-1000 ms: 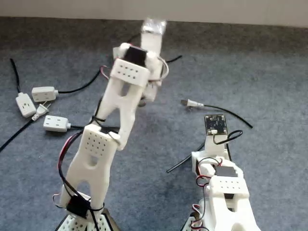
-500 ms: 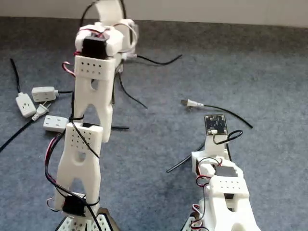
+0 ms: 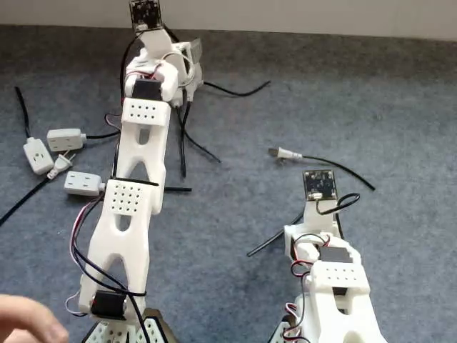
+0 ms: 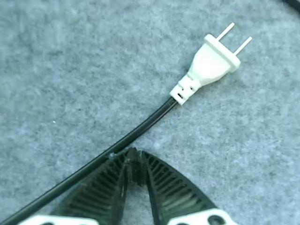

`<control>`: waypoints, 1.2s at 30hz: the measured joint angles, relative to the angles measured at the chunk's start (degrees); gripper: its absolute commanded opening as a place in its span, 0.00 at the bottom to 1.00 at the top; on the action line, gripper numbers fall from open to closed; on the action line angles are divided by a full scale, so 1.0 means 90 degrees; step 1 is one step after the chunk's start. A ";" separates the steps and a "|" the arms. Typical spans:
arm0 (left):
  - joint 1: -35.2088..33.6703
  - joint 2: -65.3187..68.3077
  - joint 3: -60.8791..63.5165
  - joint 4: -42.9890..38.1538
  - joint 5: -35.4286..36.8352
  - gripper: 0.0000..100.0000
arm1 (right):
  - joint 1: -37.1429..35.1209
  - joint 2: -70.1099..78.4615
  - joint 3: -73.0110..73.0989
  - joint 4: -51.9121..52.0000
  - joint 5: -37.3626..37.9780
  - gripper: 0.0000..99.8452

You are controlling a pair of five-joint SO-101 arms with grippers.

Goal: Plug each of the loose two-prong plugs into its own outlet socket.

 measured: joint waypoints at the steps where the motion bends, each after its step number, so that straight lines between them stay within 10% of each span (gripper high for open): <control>1: 0.0000 -0.0117 -0.0010 0.0244 0.0000 0.30 | 0.0000 0.0000 0.0000 0.0000 0.0000 0.01; 9: -0.0469 -0.1495 -0.0020 0.2012 0.0000 0.31 | 0.0000 0.0000 0.0000 0.0000 0.0000 0.01; 23: -0.3829 -0.3175 -0.0029 0.4523 -0.0010 0.30 | 0.0000 0.0000 0.0000 0.0000 0.0000 0.01; 36: -0.4386 -0.2901 0.1915 0.5578 -0.0010 0.30 | 0.0000 0.0000 0.0000 0.0000 0.0000 0.01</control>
